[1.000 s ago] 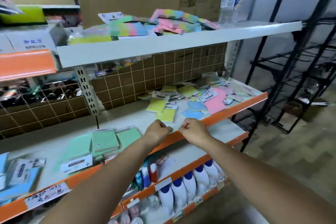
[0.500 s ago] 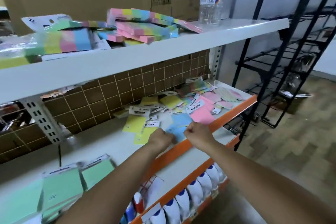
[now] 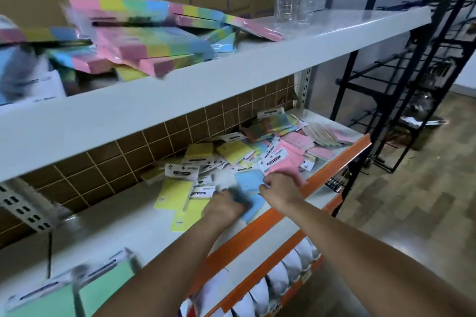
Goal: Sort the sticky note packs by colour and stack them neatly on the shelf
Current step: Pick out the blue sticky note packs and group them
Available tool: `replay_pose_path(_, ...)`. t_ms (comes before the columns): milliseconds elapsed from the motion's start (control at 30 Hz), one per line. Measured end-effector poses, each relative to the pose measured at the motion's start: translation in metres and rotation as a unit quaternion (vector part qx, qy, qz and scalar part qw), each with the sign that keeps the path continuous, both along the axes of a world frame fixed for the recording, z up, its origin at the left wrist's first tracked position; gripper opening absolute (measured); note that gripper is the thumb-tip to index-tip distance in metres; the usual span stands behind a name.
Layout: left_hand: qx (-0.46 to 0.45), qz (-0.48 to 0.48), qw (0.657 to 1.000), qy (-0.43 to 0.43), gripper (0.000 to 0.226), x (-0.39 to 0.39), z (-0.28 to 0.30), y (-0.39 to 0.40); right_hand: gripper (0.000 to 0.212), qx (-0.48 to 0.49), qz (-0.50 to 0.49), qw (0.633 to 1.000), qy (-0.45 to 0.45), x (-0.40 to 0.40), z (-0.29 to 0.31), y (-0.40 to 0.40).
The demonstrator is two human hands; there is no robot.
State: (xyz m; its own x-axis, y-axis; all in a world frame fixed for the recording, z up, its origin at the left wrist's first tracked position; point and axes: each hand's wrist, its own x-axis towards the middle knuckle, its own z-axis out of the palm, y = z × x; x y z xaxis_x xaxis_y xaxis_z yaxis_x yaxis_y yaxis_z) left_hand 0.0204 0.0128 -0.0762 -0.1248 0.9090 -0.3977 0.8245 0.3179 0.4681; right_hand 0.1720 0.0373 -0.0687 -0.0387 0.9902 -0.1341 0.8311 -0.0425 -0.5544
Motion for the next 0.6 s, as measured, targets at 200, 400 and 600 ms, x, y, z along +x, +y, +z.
replay_pose_path(200,-0.021,0.002,0.995,0.095,0.072,0.013,-0.011,0.005,0.035,-0.002,0.071,0.993,-0.089,-0.003,-0.002,0.025)
replay_pose_path(400,-0.039,0.027,0.993,0.111,0.061,0.02,-0.006,0.014,0.063,-0.003,0.136,0.977,-0.162,-0.008,-0.005,0.048)
replay_pose_path(600,-0.082,0.068,0.989,0.105,0.099,0.03,0.004,0.016,0.074,-0.071,0.189,0.969,-0.146,-0.008,0.0,0.069)
